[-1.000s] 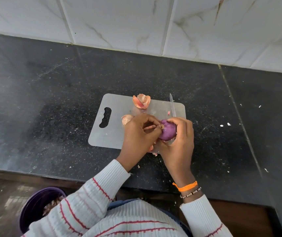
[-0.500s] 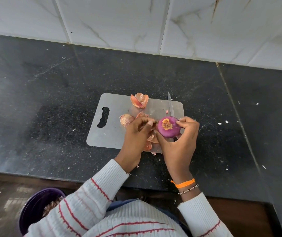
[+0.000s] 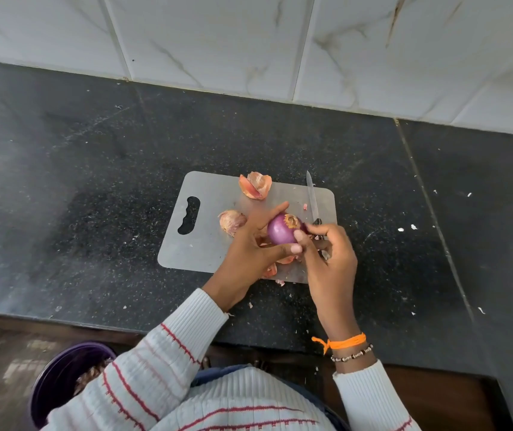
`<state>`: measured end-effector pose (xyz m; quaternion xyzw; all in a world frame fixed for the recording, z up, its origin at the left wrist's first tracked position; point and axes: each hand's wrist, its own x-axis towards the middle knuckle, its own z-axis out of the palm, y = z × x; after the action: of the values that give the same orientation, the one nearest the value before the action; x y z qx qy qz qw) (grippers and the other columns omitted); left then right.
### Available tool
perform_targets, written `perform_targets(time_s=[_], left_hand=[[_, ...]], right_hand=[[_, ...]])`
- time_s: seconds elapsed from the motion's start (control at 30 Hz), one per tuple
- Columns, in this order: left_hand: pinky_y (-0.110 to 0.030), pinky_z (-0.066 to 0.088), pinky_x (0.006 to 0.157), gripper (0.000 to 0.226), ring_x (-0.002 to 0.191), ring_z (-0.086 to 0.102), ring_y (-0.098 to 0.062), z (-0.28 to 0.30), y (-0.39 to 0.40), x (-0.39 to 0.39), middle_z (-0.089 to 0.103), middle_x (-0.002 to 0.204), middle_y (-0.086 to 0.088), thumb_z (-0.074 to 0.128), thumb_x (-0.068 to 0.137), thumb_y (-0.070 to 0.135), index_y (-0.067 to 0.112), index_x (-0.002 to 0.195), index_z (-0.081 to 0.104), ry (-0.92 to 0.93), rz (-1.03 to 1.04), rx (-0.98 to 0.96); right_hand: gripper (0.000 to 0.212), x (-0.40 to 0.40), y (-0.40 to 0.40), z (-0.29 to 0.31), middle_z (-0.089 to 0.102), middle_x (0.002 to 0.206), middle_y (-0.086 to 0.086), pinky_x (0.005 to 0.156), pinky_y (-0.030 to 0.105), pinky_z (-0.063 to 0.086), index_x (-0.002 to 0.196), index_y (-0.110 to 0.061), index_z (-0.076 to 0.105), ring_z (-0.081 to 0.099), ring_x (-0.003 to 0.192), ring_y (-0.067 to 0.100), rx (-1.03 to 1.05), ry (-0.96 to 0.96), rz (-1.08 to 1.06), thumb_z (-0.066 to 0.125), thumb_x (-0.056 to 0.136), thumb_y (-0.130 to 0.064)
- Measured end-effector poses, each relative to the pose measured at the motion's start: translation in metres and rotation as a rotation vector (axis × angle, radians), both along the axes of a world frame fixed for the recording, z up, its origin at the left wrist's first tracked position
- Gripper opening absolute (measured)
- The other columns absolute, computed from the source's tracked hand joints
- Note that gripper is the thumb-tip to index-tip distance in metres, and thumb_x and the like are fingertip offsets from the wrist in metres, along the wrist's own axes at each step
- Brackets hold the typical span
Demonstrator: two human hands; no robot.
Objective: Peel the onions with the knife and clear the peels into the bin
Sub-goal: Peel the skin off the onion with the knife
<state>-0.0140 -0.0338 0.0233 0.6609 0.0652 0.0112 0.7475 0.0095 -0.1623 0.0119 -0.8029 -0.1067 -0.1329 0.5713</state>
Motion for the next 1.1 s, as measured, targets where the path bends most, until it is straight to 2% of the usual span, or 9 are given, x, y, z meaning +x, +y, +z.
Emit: perform_targets(time_s=[0.07, 0.2, 0.33, 0.43, 0.63, 0.77, 0.93, 1.03, 1.1], left_hand=[[-0.025, 0.049, 0.095, 0.066, 0.112, 0.055, -0.015, -0.002, 0.003, 0.001, 0.054, 0.122, 0.0, 0.081, 0.067, 0.013, 0.03, 0.125, 0.056, -0.035, 0.023, 0.13], [-0.018, 0.047, 0.095, 0.071, 0.11, 0.054, -0.004, -0.001, 0.004, -0.001, 0.057, 0.115, 0.011, 0.082, 0.066, 0.014, 0.024, 0.13, 0.052, -0.032, 0.026, 0.198], [-0.014, 0.047, 0.091, 0.076, 0.104, 0.056, 0.002, 0.0, 0.004, -0.002, 0.058, 0.116, 0.008, 0.083, 0.063, 0.014, 0.016, 0.133, 0.052, -0.063, 0.051, 0.276], [-0.015, 0.046, 0.093, 0.078, 0.109, 0.055, -0.008, 0.001, 0.004, -0.004, 0.056, 0.116, 0.006, 0.085, 0.062, 0.016, 0.015, 0.132, 0.052, -0.099, 0.069, 0.396], [-0.006, 0.042, 0.087, 0.075, 0.105, 0.053, -0.005, -0.001, 0.003, -0.006, 0.056, 0.116, 0.009, 0.084, 0.065, 0.017, 0.014, 0.132, 0.052, -0.112, 0.093, 0.546], [-0.021, 0.052, 0.088, 0.059, 0.102, 0.06, -0.011, -0.003, 0.005, -0.004, 0.063, 0.114, 0.004, 0.082, 0.066, 0.014, 0.016, 0.12, 0.057, -0.037, 0.055, 0.453], [-0.032, 0.057, 0.08, 0.044, 0.094, 0.062, -0.018, -0.003, 0.007, -0.005, 0.062, 0.103, -0.006, 0.077, 0.07, 0.001, 0.023, 0.097, 0.05, 0.139, -0.02, 0.126], [-0.034, 0.055, 0.079, 0.034, 0.083, 0.062, -0.015, -0.003, 0.009, -0.003, 0.063, 0.092, -0.006, 0.074, 0.075, 0.0, 0.015, 0.098, 0.054, 0.194, -0.084, 0.021], [-0.041, 0.052, 0.085, 0.031, 0.085, 0.062, -0.019, -0.004, 0.009, -0.001, 0.063, 0.096, -0.012, 0.073, 0.077, 0.004, 0.008, 0.102, 0.055, 0.232, -0.104, -0.033]], right_hand=[[0.005, 0.001, -0.001, 0.0, 0.066, 0.092, 0.003, 0.076, 0.018, 0.048, 0.086, -0.012, 0.066, 0.062, 0.09, 0.005, 0.042, 0.03, 0.04, 0.068, 0.083, -0.01], [0.015, 0.002, -0.003, 0.003, 0.068, 0.091, -0.001, 0.079, 0.018, 0.05, 0.091, -0.016, 0.07, 0.064, 0.089, 0.006, 0.015, -0.018, 0.097, 0.069, 0.081, -0.004], [0.014, 0.004, -0.008, 0.002, 0.068, 0.089, -0.003, 0.08, 0.022, 0.053, 0.09, -0.011, 0.072, 0.065, 0.088, 0.006, -0.041, -0.059, 0.117, 0.071, 0.079, -0.003], [0.01, 0.004, -0.01, 0.005, 0.069, 0.086, 0.003, 0.076, 0.019, 0.053, 0.085, -0.006, 0.073, 0.066, 0.083, 0.007, -0.078, -0.059, 0.103, 0.072, 0.077, 0.0], [0.009, 0.003, -0.01, 0.011, 0.066, 0.079, 0.002, 0.065, 0.009, 0.049, 0.078, -0.004, 0.071, 0.063, 0.076, 0.001, -0.14, -0.049, 0.111, 0.072, 0.074, 0.004], [0.009, 0.005, -0.011, 0.012, 0.06, 0.079, -0.005, 0.062, 0.011, 0.05, 0.08, -0.006, 0.068, 0.06, 0.073, 0.001, -0.257, -0.047, 0.162, 0.069, 0.076, 0.002], [0.004, 0.007, -0.012, 0.011, 0.058, 0.088, -0.002, 0.064, 0.021, 0.053, 0.085, -0.006, 0.062, 0.058, 0.076, 0.007, -0.358, -0.076, 0.24, 0.063, 0.083, -0.003], [0.001, 0.007, -0.013, 0.01, 0.058, 0.09, 0.0, 0.066, 0.016, 0.049, 0.087, -0.006, 0.06, 0.056, 0.077, 0.005, -0.369, -0.101, 0.27, 0.061, 0.087, -0.005], [0.002, 0.008, -0.014, 0.01, 0.058, 0.091, 0.0, 0.067, 0.011, 0.046, 0.089, -0.006, 0.06, 0.054, 0.077, 0.002, -0.365, -0.104, 0.271, 0.06, 0.087, -0.004]])
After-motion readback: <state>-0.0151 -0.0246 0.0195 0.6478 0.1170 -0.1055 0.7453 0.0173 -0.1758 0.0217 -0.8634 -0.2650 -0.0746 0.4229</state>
